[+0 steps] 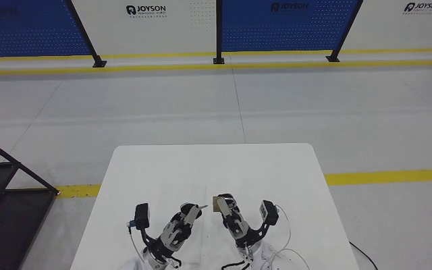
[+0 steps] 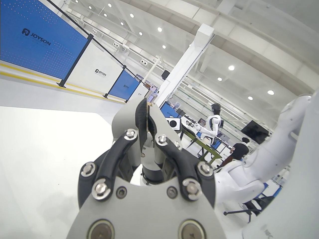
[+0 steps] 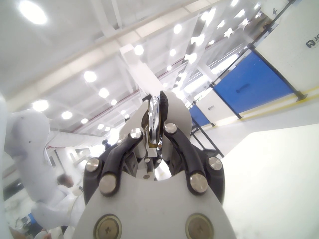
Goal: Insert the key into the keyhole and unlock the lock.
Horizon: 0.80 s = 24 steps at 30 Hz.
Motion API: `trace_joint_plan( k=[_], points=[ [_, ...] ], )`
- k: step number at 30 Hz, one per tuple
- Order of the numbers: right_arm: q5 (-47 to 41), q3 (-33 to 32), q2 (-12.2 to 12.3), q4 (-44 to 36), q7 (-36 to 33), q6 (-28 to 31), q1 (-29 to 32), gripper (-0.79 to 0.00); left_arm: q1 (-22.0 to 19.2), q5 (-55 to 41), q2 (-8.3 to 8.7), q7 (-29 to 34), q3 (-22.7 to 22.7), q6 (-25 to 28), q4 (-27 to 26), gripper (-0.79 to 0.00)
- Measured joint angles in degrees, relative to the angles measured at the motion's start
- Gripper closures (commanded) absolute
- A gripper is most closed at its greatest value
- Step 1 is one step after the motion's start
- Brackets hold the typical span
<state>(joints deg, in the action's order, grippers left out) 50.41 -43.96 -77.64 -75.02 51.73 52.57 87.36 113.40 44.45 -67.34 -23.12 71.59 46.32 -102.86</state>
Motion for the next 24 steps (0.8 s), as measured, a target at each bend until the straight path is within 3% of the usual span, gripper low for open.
trace_joint_plan(
  k=[24],
  points=[
    [0.4,-1.3,-1.8,1.4,-1.0,1.0,0.2,0.0,-2.0,0.7,-0.42,-1.2,-2.1,-1.4,1.9,0.0]
  ],
)
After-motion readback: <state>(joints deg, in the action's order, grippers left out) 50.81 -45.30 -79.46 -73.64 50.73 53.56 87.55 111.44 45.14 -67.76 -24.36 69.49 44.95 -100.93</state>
